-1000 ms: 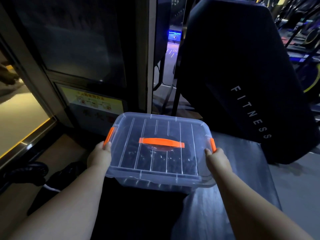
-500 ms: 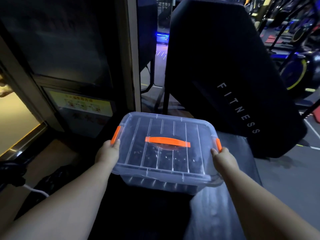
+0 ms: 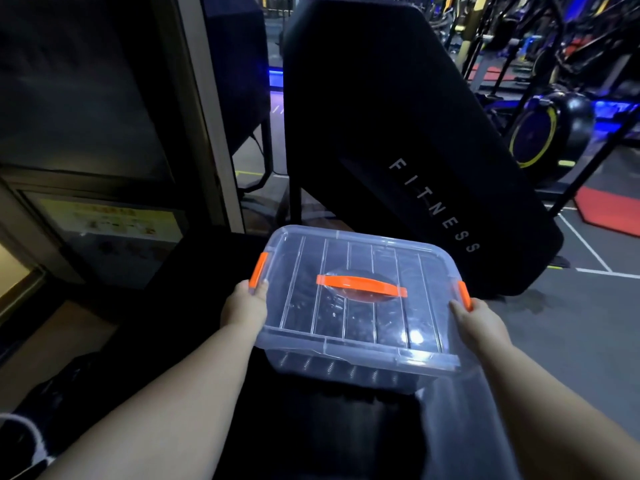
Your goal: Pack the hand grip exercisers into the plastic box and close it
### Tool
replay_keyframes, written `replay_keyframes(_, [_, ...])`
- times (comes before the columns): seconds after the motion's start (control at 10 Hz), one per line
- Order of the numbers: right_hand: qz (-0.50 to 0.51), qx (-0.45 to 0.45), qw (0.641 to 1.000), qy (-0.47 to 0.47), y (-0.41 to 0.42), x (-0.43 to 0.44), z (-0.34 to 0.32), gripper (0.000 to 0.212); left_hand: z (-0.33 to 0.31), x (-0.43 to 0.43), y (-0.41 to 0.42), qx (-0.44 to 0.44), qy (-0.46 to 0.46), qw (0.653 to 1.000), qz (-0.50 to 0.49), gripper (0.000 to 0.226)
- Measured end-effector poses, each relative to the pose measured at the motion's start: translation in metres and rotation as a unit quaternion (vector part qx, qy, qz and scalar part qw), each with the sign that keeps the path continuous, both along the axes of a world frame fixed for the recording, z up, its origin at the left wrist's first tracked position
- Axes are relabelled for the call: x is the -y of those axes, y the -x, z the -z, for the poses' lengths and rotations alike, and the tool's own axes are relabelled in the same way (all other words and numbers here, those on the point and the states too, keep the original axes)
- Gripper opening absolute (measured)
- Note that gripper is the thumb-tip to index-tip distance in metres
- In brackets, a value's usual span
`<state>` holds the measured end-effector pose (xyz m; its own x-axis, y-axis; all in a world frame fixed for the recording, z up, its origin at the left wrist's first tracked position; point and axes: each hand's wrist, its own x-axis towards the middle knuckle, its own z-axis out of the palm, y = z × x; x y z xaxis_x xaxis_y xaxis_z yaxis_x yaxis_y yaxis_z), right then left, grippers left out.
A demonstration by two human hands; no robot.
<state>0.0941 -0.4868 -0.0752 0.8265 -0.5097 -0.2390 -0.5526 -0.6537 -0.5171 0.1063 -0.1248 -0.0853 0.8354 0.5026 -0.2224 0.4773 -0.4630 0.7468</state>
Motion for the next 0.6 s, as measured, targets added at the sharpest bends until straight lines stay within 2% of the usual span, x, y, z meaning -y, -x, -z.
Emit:
replay_keyframes(0.1, [-0.004, 0.004, 1.000, 0.002, 0.000, 0.001, 0.002, 0.037, -0.002, 0.000, 0.000, -0.009, -0.018, 1.000, 0.006, 0.037])
replay_keyframes(0.3, [0.006, -0.012, 1.000, 0.023, 0.005, 0.000, 0.000, 0.046, -0.002, 0.003, 0.004, -0.027, -0.027, 0.999, -0.006, 0.037])
replay_keyframes(0.4, [0.028, -0.013, 0.999, 0.039, 0.009, -0.006, -0.007, 0.064, -0.010, 0.001, 0.002, -0.063, -0.043, 0.997, 0.000, 0.046])
replay_keyframes(0.5, [0.046, -0.019, 0.991, 0.125, 0.017, -0.019, -0.020, 0.071, -0.025, 0.000, 0.000, -0.087, -0.099, 0.991, -0.010, 0.053])
replay_keyframes(0.6, [0.012, 0.016, 0.990, 0.140, 0.015, -0.040, -0.040, 0.067, -0.051, 0.007, -0.001, -0.016, -0.097, 0.995, -0.002, 0.050])
